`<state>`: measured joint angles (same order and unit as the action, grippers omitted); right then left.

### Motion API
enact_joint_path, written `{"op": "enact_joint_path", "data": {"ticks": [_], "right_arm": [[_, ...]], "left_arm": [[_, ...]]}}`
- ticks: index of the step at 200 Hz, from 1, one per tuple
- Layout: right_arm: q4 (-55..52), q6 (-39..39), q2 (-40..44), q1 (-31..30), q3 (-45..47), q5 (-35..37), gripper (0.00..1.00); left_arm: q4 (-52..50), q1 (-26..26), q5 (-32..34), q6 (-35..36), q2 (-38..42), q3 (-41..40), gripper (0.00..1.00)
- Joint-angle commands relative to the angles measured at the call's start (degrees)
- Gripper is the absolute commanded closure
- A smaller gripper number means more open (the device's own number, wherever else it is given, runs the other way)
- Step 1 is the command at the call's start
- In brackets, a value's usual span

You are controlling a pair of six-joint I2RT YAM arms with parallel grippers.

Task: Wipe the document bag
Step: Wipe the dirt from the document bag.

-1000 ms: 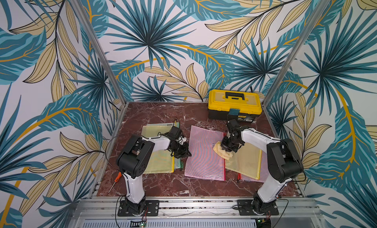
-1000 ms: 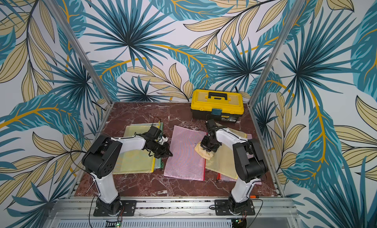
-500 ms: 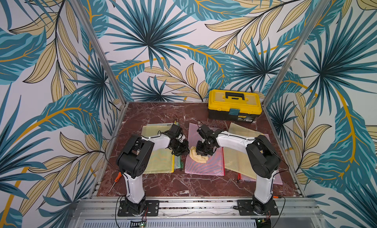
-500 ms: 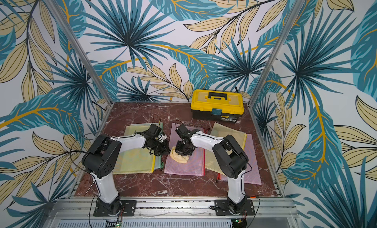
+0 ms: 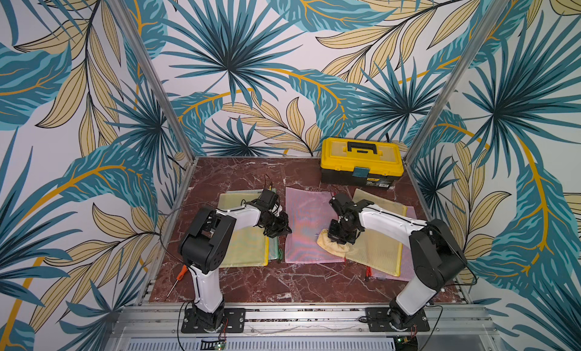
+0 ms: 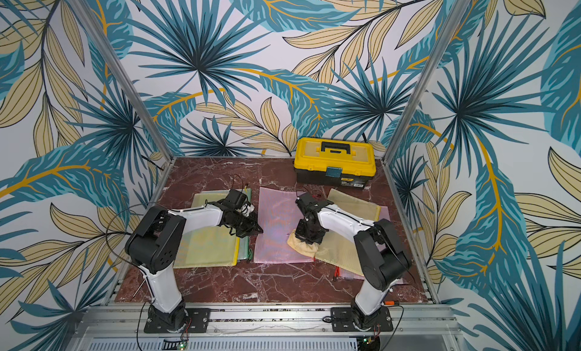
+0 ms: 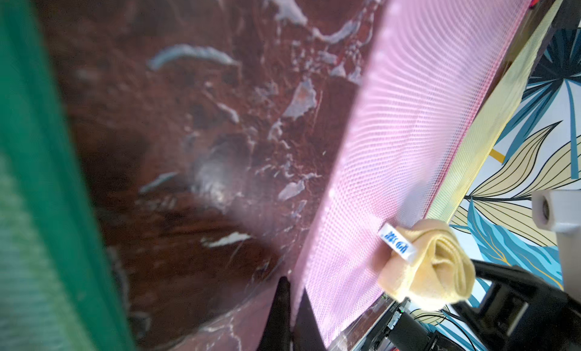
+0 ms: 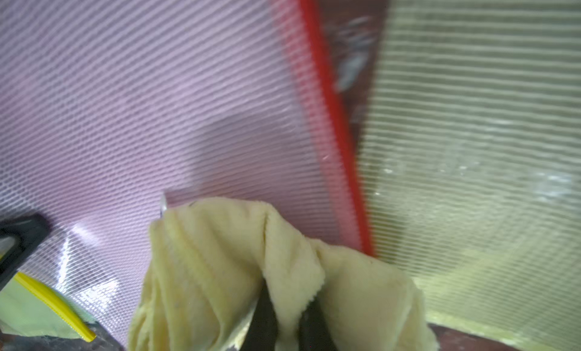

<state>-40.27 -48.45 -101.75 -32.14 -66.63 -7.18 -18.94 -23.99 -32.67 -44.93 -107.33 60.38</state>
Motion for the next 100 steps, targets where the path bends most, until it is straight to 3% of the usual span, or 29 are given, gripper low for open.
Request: {"op": "enact_joint_path", "data": {"ticks": [1,24,43,100], "right_arm": [[1.36,-2.38,-7.23,-5.89,-6.04,-2.73,1.0],[6.27,-4.6,-9.87,-7.53,-5.82,-5.94,1.0],[5.33,-3.7,-8.29,-5.77,-1.9,-4.55,1.0],[-1.99,3.24,5.19,8.77,13.78,2.09,1.0]], "left_arm": [[0.25,0.26,1.15,-0.75,0.72,1.39,1.0],[0.16,0.33,0.64,-1.05,0.19,1.48,1.0],[0.3,0.33,1.18,-1.25,0.7,0.77,1.0],[0.27,0.61,1.72,-1.13,0.37,0.52,1.0]]}}
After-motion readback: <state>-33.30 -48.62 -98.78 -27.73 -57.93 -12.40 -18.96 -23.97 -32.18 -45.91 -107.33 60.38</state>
